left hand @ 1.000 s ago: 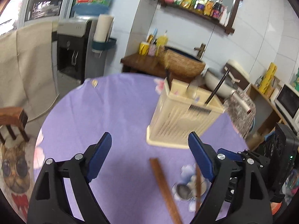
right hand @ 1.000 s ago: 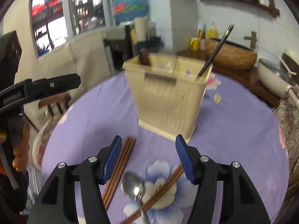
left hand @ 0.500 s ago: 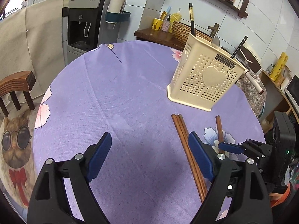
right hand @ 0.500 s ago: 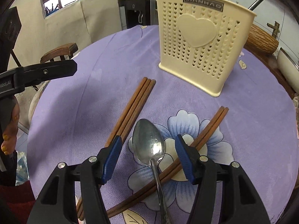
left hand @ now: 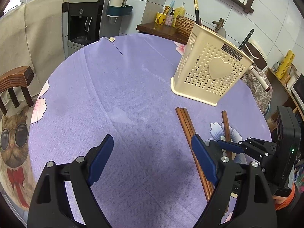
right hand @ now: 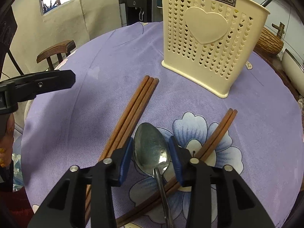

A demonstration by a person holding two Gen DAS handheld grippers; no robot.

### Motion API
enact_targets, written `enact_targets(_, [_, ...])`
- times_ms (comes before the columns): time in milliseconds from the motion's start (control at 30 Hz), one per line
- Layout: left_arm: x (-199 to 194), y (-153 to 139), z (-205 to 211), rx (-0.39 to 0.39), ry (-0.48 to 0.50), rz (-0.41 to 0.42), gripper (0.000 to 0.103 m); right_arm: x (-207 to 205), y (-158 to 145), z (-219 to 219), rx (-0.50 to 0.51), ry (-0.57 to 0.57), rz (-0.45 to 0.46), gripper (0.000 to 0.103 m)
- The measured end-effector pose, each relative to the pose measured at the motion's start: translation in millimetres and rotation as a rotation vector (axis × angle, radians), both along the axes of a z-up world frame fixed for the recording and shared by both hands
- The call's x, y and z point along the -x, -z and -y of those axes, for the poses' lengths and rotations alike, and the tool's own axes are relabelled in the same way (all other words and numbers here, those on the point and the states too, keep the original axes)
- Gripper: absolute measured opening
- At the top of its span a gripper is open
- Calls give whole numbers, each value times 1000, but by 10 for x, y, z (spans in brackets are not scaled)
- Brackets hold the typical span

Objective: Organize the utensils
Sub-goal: 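Open both tools and move them back toward the loose chopsticks and metal spoon, then grasp a brown wooden chopstick with left tool while right tool grasps metal spoon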

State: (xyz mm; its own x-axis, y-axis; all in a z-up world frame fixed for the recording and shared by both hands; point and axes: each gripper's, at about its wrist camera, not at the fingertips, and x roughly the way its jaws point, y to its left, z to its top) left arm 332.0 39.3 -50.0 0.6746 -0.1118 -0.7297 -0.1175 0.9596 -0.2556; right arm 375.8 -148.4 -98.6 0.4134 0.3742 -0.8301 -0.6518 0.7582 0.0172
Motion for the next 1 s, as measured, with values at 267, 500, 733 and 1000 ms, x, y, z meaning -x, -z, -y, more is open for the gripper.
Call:
enact_targets(267, [-94, 91, 251, -31, 68, -29, 83, -5, -157, 189, -97, 89, 0, 37])
enact_targets(500, [-227, 159, 533, -56, 132, -53, 73, 84, -462, 451, -200, 180, 48, 37])
enact_targets(733, [-346, 344, 699, -101, 143, -109, 62, 223, -569, 583, -238, 206, 69, 37])
enact_targets(1000, [-262, 362, 594, -205, 82, -103, 62, 283, -618, 635, -274, 224, 77, 37])
